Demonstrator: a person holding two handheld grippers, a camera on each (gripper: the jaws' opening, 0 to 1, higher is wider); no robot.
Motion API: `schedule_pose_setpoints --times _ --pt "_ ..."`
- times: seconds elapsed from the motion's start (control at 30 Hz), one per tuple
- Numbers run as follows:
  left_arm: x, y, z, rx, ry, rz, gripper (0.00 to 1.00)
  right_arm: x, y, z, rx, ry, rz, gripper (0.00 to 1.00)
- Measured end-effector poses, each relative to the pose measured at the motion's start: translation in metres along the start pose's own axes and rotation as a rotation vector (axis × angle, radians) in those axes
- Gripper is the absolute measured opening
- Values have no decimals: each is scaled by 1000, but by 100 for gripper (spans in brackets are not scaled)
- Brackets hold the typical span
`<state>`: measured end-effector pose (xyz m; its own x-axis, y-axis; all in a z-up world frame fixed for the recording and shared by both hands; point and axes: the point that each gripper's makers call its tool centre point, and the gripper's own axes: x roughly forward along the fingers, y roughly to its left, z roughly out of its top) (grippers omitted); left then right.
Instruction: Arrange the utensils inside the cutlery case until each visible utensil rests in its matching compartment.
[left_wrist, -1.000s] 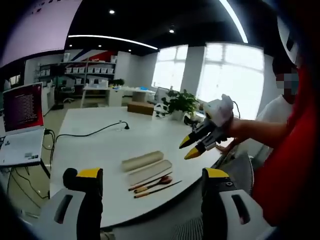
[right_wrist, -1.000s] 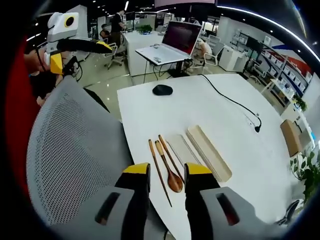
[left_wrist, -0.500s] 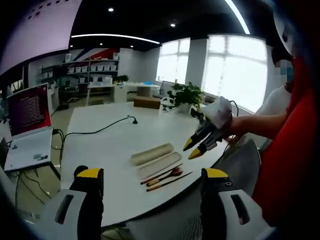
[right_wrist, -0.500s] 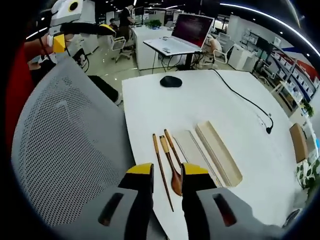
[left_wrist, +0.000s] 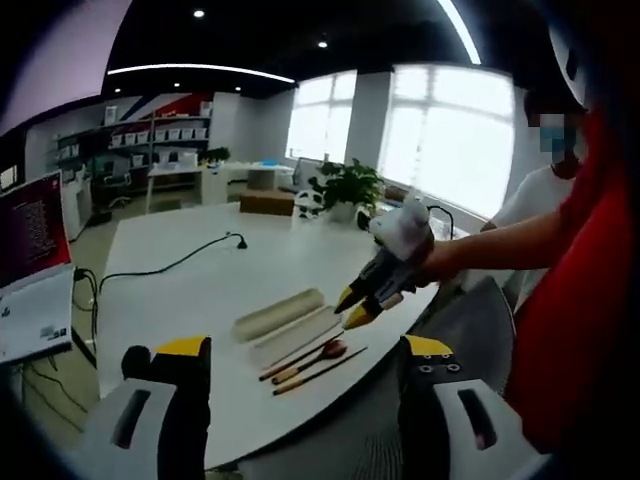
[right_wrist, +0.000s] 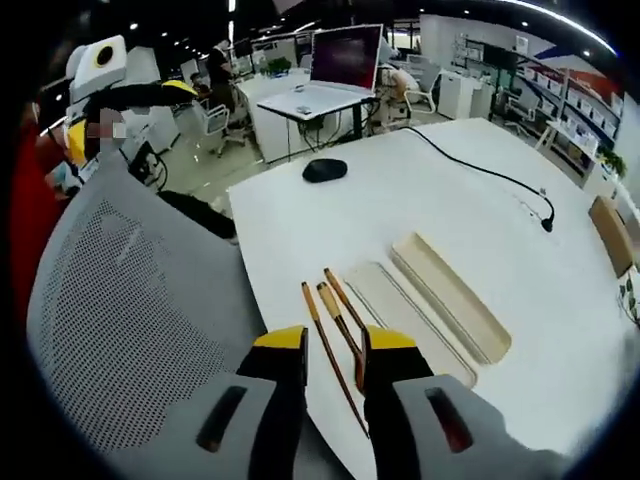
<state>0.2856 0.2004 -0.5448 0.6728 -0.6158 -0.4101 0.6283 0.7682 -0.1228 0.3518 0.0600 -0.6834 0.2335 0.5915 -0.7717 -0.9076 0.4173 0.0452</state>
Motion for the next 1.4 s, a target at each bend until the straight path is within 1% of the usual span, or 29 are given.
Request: schedule_pose_setpoints --times 0.03,0.1,0.13,0.2,0.23,0.3,0.37,0.43,0.57,0.63,0.73,0.87,0.93,1.0,1.03,1.07,1.1,1.13,1.17,1.2,1.23,1.27,1.33,1.37,1.4 --pt "1 -5 2 6 -11 -28 80 3 2 -7 -9 24 5 19" --pt "1 -11 2 4 -17 -68 79 10 4 -15 -16 50 3 19" --pt "1 -13 2 5 -18 -80 79 13 2 -19 -28 68 -6 18" --pt "5 -12 -2 -5 -5 -83 80 19 -2 -26 -62 112 -31 17" --pt "7 -12 -4 -5 3 -80 81 24 -1 -28 -67 118 -27 18" --pt "13 -12 -6 -4 17 -85 84 33 0 -32 -47 135 -23 20" --pt "19 -15 -5 -7 25 -98 83 41 1 -37 -36 147 -24 22" --pt "23 -17 -2 -5 26 -101 83 45 3 -42 -49 167 -27 22" --pt "25 -25 1 34 29 -109 82 48 9 -42 -54 163 -21 23" --pt "22 -27 -2 28 30 -113 82 50 10 -41 -67 161 -24 25" --pt "17 -28 -7 -1 24 -118 84 54 9 -36 -85 155 -25 26" --pt "10 -23 -11 -17 19 -89 88 62 11 -32 -88 158 -10 25" --pt "7 -17 -16 -1 38 -49 93 66 11 -37 -114 184 -12 24" --pt "6 -15 -21 8 56 -32 96 69 8 -43 -152 211 -32 24" --pt "5 -14 -22 3 55 -26 97 71 4 -44 -177 207 -58 27" --pt "4 -14 -23 0 50 -27 97 72 0 -42 -183 175 -86 32" --pt "3 -14 -23 -8 47 -26 97 77 4 -41 -127 116 -66 41" --pt "3 -14 -24 -14 45 -22 97 78 8 -45 -76 107 -38 43" --pt "3 -14 -24 -17 46 -21 97 77 12 -52 -33 138 -9 39" --pt "2 -14 -25 -23 50 -20 96 74 7 -55 -18 150 -29 30" --pt "0 -13 -25 -22 51 -12 96 72 1 -53 -42 136 -58 25" --pt "-3 -12 -24 -16 48 1 95 71 -4 -50 -59 115 -81 23" --pt "-5 -9 -26 -6 52 17 92 71 -2 -49 -32 112 -62 25" --pt "-8 -5 -32 10 86 37 89 72 0 -49 -28 115 -52 25" --pt "-9 -1 -38 27 115 57 85 74 1 -48 -68 121 -44 25"
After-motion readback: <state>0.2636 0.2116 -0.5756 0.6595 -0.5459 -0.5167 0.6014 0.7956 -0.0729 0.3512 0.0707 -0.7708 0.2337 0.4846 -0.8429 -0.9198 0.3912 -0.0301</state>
